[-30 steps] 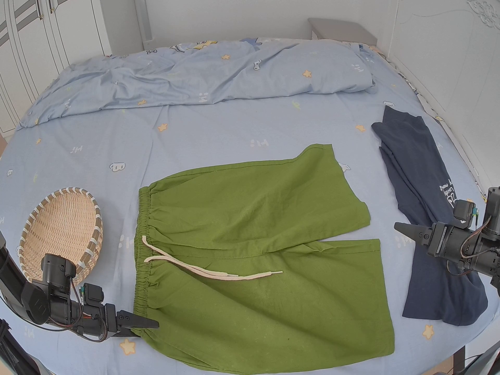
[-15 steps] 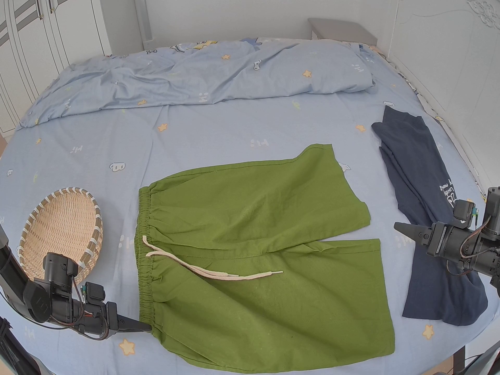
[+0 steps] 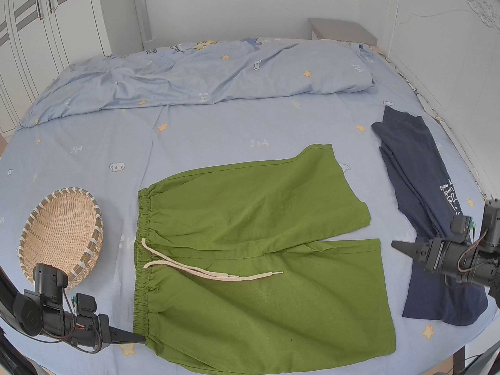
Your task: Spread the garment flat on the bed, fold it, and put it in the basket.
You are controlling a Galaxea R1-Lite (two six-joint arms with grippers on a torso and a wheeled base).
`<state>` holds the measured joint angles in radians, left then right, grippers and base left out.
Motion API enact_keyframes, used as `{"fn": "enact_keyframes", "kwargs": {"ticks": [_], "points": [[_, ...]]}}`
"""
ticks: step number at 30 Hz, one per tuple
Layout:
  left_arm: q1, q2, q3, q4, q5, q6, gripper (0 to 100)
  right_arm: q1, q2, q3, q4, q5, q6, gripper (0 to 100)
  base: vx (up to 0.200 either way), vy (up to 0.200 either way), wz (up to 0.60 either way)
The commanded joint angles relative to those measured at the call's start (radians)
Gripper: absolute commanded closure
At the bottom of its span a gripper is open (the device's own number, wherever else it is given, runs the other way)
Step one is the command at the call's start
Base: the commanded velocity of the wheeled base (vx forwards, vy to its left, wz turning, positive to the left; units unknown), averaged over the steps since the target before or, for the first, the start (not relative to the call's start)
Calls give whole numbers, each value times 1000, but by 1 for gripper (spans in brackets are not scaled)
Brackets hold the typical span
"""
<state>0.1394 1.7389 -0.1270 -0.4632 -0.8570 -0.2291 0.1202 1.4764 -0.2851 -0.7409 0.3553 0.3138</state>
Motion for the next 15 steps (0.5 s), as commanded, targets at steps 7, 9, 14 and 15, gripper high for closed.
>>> {"fn": "enact_keyframes", "kwargs": {"ticks": [7,9,14,15], "points": [[65,-114,89,17,26,39,100,1,5,261,5,128,-9,0,0,0,0],[63,-101,90,24,55,60,100,1,9,285,5,136,-10,0,0,0,0],[68,-55,90,24,104,105,100,-1,24,285,80,143,-33,0,0,0,0],[68,-53,90,24,104,106,100,-1,25,285,81,143,-35,0,0,0,0]]}}
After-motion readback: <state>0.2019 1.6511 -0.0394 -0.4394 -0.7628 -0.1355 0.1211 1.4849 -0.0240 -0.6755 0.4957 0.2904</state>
